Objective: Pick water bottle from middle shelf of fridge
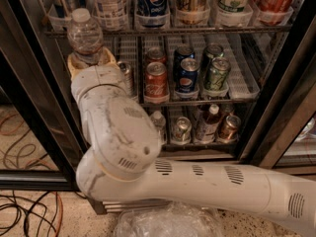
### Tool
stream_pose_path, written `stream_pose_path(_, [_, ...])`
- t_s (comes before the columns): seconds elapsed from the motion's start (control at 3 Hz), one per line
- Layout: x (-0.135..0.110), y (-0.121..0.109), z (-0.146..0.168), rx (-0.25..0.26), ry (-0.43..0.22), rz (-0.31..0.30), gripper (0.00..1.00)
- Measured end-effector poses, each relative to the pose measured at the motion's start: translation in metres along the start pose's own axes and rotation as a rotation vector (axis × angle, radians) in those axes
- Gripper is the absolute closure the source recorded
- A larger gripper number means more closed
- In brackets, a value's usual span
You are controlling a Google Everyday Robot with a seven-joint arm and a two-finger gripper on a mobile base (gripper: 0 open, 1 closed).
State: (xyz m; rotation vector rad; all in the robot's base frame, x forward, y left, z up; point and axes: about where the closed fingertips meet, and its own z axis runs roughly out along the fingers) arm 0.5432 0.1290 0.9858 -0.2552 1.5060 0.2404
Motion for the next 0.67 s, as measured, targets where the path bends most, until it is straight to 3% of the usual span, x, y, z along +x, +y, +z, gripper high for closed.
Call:
stream_pose_path(0.33, [-0.003,-0.017,-0.015,-0.098,0.071,0.025,1.0])
stream_pose_path(0.67, [0.009,0.001,-0.02,-0.165,0.126,0.022,1.0])
